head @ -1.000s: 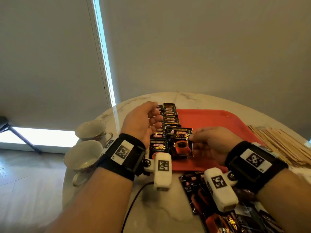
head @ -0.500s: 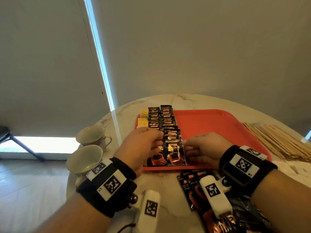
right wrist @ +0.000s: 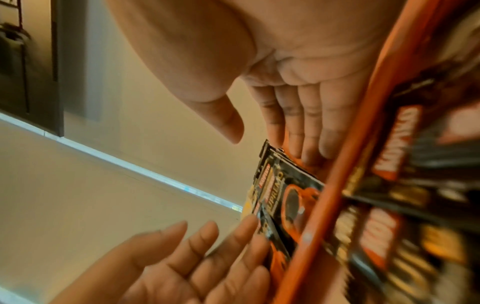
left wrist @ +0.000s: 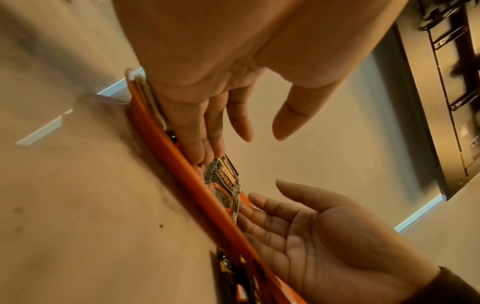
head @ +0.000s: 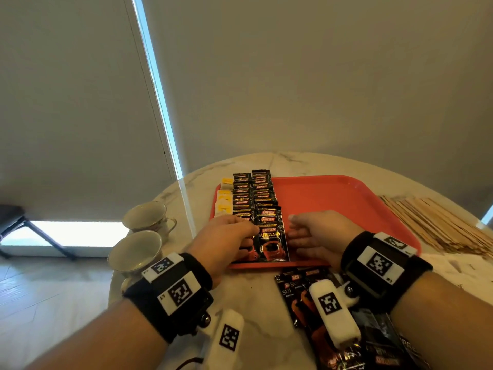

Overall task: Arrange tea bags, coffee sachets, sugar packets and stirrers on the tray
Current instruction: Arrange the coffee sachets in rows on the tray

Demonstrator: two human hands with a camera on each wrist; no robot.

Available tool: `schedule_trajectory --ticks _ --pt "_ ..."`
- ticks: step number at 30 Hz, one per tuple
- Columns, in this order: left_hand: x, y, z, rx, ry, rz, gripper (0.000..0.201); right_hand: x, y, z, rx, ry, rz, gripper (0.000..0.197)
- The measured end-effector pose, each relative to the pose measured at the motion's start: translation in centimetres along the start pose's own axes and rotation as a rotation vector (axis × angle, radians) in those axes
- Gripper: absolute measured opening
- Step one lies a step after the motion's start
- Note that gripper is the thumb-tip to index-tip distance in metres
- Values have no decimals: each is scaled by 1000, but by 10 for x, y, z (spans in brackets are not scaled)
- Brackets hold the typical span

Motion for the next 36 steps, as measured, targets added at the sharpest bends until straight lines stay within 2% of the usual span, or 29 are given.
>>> schedule_trajectory --ticks 3,7,10,12,16,19,21,24,28,30,32,36 --pt "-3 1 5 -20 3 -12 16 20 9 0 -37 50 105 38" --pt "-21 -2 24 -41 -62 12 9 45 2 1 13 71 225 61" --pt "-37 -7 42 -69 -103 27 13 49 -11 6 54 44 269 73" --pt "-43 -10 52 -85 -110 58 16 47 -20 9 90 28 266 72" --pt "-48 -13 66 -95 -102 137 15 41 -31 16 111 0 263 50" --pt "-50 -9 75 -110 -75 193 7 47 -25 23 112 24 291 72" --pt "-53 -3 82 -142 -83 234 9 54 -20 30 101 28 323 81" --pt "-55 4 95 -175 -58 268 17 60 -20 43 122 8 385 83" --pt "-67 10 106 -216 -34 259 10 61 -33 49 171 -2 352 79" --pt "-68 12 113 -192 -43 280 33 63 -35 52 168 -13 349 77" --pt "-68 13 120 -168 -24 278 43 71 -31 59 160 -8 386 81" --pt "-64 17 138 -178 21 330 37 97 -21 83 132 1 408 88"
Point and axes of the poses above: each hand's wrist, its own z-axis towards the middle knuckle, its own y-axis out of the back of the hand, x = y × z, the point moved 9 cm from there along z, towards the middle knuckle, and after that the axes turned 14 degrees about -y, right-handed, at the moved point
